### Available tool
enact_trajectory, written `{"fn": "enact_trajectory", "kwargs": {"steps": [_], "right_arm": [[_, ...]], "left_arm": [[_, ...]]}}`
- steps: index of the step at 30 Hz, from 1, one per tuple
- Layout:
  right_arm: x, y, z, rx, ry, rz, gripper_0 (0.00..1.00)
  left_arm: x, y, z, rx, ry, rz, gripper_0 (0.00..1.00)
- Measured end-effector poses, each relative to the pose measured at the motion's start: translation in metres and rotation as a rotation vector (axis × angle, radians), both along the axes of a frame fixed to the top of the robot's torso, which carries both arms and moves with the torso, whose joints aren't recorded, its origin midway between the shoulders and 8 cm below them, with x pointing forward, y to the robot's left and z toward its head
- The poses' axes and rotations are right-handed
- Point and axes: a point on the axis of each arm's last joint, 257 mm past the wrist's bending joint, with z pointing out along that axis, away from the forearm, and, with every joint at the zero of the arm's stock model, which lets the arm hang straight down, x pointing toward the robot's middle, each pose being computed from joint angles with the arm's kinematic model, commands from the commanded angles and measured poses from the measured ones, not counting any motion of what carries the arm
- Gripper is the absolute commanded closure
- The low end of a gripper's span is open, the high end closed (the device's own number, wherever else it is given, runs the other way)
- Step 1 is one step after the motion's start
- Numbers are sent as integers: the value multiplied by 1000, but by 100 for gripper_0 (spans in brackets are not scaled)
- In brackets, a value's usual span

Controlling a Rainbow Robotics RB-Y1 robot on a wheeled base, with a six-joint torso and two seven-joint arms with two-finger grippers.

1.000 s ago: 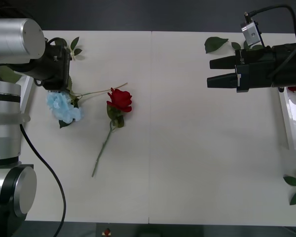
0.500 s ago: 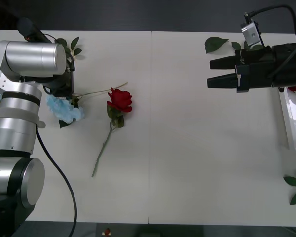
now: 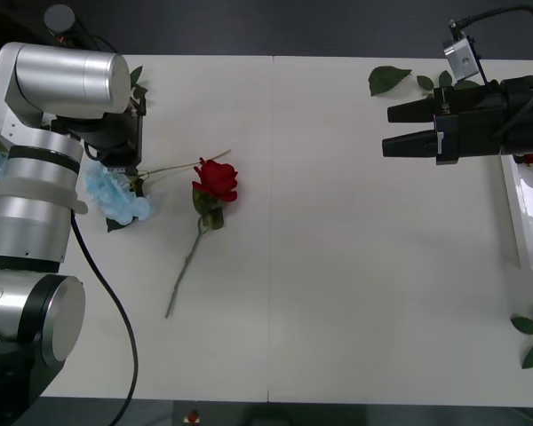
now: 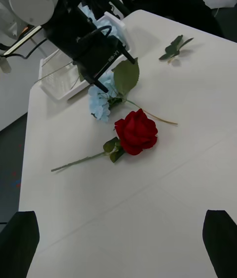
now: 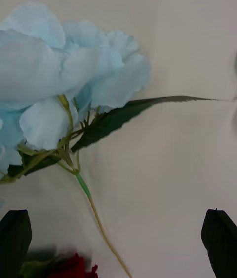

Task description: Put the red flowers into the right box and the blue flowers into the left box

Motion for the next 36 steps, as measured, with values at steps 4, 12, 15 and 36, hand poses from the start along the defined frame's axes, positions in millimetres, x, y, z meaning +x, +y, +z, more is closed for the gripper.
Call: {"fn": "enact_trajectory", "kwargs": {"steps": [4,12,15,36], "right_arm": [[0,0,0,0,0,0,4],[0,0,0,0,0,0,3],[0,0,0,0,0,0,3],[-5,1,-1,-3,8,19,4]], "left_arm": [[-2,-6,21,-38,4,0,0],[1,-18,24,-46,-4,27,0],[3,-30,12,-54,-2,26,0],[-9,-10,-84,30,60,56,0]]}}
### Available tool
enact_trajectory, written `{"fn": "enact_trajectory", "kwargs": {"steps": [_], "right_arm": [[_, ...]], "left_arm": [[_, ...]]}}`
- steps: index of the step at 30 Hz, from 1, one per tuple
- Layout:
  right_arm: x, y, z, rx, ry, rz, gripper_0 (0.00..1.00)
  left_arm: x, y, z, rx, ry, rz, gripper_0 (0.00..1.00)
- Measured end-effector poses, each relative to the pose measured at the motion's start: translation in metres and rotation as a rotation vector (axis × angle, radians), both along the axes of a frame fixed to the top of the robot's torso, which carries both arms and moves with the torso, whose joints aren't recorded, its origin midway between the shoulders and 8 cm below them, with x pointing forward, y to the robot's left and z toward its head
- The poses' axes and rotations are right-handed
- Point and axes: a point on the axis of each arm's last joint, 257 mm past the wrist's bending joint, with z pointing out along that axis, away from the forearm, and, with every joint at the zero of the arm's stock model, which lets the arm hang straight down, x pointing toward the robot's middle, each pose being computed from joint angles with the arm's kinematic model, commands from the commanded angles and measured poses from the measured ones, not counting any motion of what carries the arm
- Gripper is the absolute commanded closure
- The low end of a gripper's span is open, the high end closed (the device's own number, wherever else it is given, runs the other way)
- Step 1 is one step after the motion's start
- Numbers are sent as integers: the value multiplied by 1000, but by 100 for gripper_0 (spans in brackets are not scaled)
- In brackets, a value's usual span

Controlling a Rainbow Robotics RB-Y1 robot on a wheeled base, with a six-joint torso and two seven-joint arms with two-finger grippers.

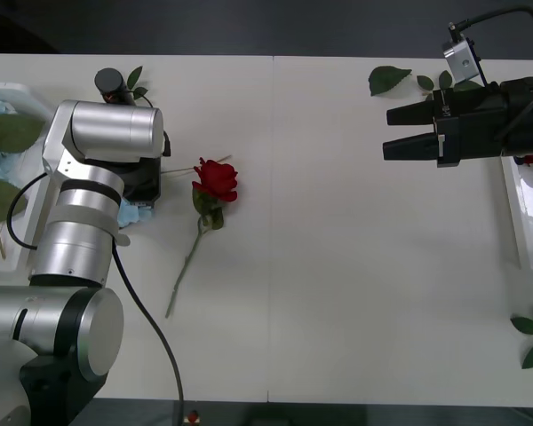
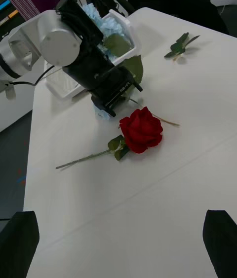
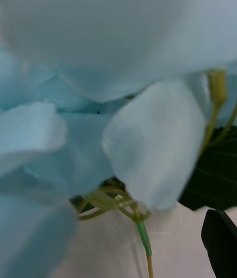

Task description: Put the red flowers into the right box and the blue flowers into the left box

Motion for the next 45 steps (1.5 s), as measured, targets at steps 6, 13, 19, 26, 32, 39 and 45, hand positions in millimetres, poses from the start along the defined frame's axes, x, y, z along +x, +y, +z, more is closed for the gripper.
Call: {"fn": "enact_trajectory", "kwargs": {"steps": [6,13,19,26,32,39,45], "right_arm": [[0,0,0,0,1,2,3],[-1,0,0,0,1,2,4],[-1,0,0,0,1,2,3],[-1,0,0,1,1,2,3],[0,0,0,1,1,2,4],[0,0,0,2,0,0,4],[1,0,2,7,1,-3,3]], "left_arm": [[-2,6,-7,3,-4,5,0],[-1,22,-7,25,-10,12,0],[0,28,-9,33,-24,10,3],[-1,31,-13,48,-30,-10,57],[-2,34,-15,57,-31,-13,100],[-4,33,-17,53,-24,-12,100],[-26,25,-1,-31,61,-15,100]]}}
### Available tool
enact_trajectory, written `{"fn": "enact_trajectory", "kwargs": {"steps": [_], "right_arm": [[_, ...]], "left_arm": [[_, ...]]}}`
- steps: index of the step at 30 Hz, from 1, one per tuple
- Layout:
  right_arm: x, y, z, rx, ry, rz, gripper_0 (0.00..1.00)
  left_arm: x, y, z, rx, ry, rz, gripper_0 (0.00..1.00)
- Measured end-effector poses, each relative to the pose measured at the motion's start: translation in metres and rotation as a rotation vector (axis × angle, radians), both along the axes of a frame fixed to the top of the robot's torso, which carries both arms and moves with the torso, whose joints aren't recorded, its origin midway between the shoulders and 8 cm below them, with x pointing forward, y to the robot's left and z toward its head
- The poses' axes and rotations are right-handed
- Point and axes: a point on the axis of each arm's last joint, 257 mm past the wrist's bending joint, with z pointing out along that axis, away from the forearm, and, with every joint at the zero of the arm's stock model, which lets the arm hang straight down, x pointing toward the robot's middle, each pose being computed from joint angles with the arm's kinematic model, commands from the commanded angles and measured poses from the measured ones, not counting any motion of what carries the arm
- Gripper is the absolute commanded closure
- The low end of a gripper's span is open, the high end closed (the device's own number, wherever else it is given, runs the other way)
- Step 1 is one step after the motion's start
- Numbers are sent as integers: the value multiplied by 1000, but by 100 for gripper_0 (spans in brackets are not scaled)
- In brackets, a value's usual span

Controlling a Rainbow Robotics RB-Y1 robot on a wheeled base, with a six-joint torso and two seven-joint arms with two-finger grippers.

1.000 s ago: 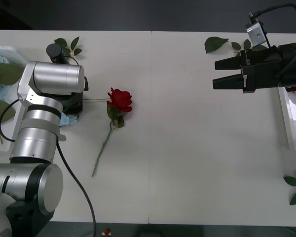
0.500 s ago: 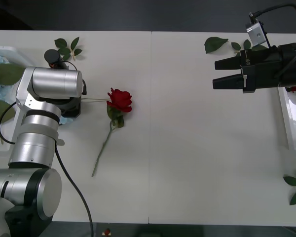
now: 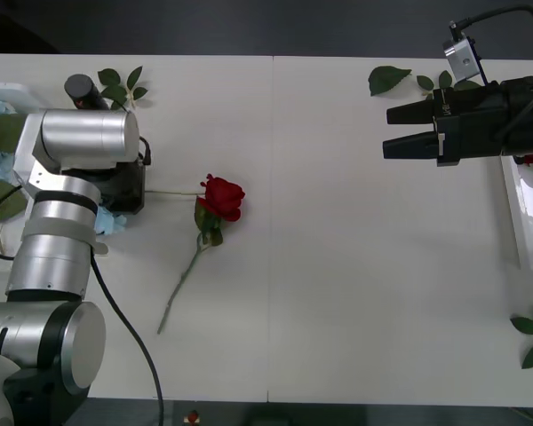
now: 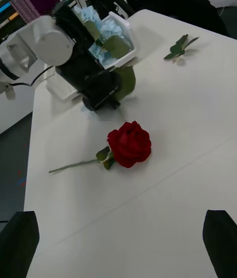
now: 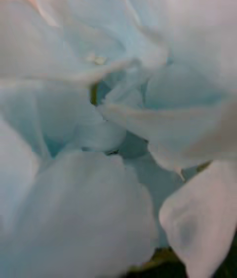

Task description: Put the red flowers into the right box and the blue flowers into the left box

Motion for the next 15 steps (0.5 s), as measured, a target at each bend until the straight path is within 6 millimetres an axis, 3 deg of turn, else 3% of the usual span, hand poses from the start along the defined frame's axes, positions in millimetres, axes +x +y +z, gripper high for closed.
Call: {"fn": "enact_trajectory", "kwargs": {"steps": [5,11,15], "right_arm": [[2,0,2,6,-2,-9,4],[3,0,2,10,-2,-10,4],[2,0,2,10,-2,-10,4]], "left_arm": [[-15,9,48,-41,16,-24,100],[-37,33,96,-104,37,-75,100],[-40,41,131,-190,14,-66,100]]}}
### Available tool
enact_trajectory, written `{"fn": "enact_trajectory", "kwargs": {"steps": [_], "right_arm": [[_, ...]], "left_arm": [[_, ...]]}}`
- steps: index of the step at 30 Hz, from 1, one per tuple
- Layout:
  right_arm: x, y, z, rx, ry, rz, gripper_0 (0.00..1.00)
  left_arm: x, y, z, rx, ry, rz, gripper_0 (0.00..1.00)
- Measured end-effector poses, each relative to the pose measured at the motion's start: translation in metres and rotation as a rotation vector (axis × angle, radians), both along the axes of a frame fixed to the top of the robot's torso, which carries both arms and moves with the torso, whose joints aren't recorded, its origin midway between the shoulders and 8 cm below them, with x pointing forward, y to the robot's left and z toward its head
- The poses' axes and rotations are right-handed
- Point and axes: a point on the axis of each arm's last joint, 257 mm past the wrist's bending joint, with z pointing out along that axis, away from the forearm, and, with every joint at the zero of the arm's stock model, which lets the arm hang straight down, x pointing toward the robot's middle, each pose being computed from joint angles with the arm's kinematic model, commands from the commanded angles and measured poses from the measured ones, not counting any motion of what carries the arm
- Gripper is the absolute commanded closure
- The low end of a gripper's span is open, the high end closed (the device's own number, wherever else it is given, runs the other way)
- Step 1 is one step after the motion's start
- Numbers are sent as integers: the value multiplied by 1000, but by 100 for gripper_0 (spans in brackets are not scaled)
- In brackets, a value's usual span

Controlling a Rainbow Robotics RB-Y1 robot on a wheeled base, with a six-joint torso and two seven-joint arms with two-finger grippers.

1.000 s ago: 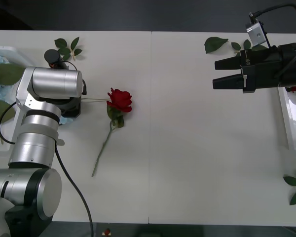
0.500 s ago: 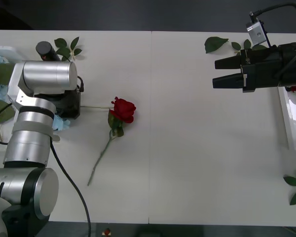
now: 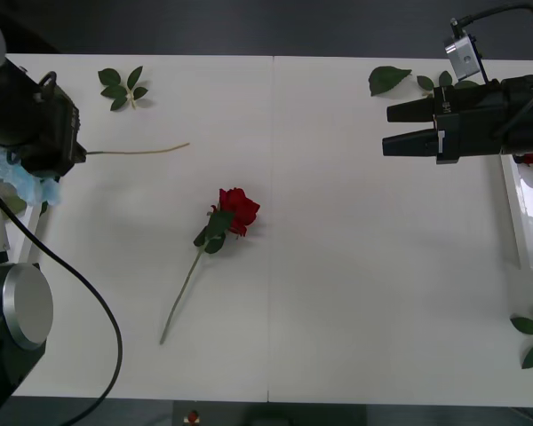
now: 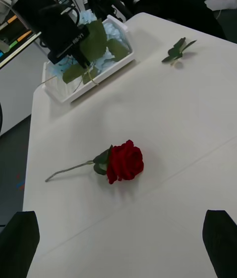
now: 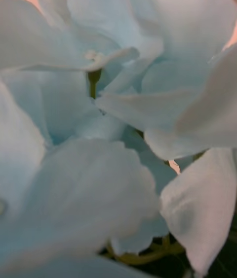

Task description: Put the red flowers into the right box and the blue flowers into the left box

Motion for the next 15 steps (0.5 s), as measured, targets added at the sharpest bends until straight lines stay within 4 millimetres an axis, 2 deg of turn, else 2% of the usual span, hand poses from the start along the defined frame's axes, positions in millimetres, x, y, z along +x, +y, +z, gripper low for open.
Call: {"fn": "enact_trajectory", "kwargs": {"steps": [4,7,10,15], "right_arm": [[0,0,0,0,0,0,4],[0,0,0,1,1,1,4],[0,0,0,1,1,1,4],[0,0,0,2,1,1,4]], "left_arm": [[10,-3,38,-54,-83,-50,100],[23,-3,67,-14,-191,-122,100],[34,-2,85,160,-281,-315,100],[50,-6,97,452,-391,-676,100]]}}
